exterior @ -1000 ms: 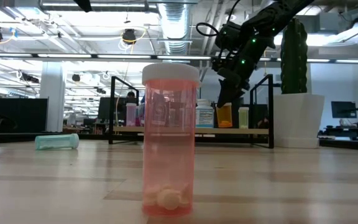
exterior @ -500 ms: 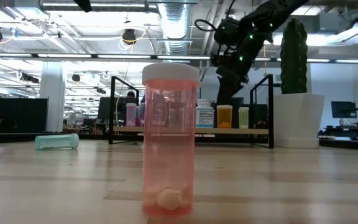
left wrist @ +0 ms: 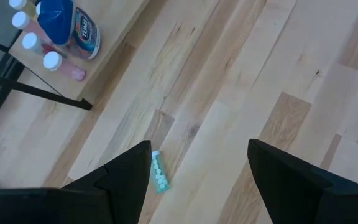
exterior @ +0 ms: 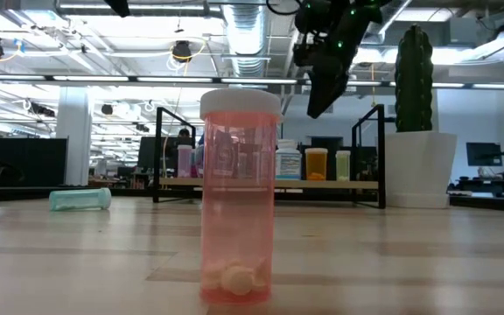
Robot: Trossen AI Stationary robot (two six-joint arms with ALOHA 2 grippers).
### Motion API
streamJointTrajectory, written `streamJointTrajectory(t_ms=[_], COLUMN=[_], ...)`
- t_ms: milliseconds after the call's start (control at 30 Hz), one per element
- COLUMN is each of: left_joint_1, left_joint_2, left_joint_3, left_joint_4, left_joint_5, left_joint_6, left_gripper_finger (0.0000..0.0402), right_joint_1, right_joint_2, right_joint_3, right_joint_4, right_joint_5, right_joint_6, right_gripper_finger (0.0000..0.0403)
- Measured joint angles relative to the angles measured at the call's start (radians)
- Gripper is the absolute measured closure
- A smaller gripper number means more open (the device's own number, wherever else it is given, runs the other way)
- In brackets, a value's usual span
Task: Pick and place medicine bottles onto shelf by color
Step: Put the yellow pill bottle on the shelf
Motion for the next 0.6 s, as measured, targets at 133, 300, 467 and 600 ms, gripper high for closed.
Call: streamJointTrajectory(t_ms=[133,300,467,600], left_joint_1=[0.0,0.0,0.0,0.0], left_joint_2=[0.0,0.0,0.0,0.0], left_joint_3=[0.0,0.0,0.0,0.0], left_joint_4=[0.0,0.0,0.0,0.009], left_joint_5=[0.006,0.009,0.017,0.006], left_joint_6=[0.0,0.001,0.04,0.053], left_gripper_finger=[0.0148,0.0148,0.0148,0.0148], right_joint_1=[0.064,0.184,0.353,0.503], right_joint_2=[-0.003,-0.003,-0.003,-0.001], right_joint_3=[0.0,0.0,0.0,-0.003], right_joint_4=[-0.031,-0.069,-0.056,0.001], right_joint_5=[-0.089,-0.117,-0.117,-0.096], right_joint_6=[0.046,0.12,0.188,0.257], right_gripper_finger=[0.0142,0.0142,0.0142,0.0142])
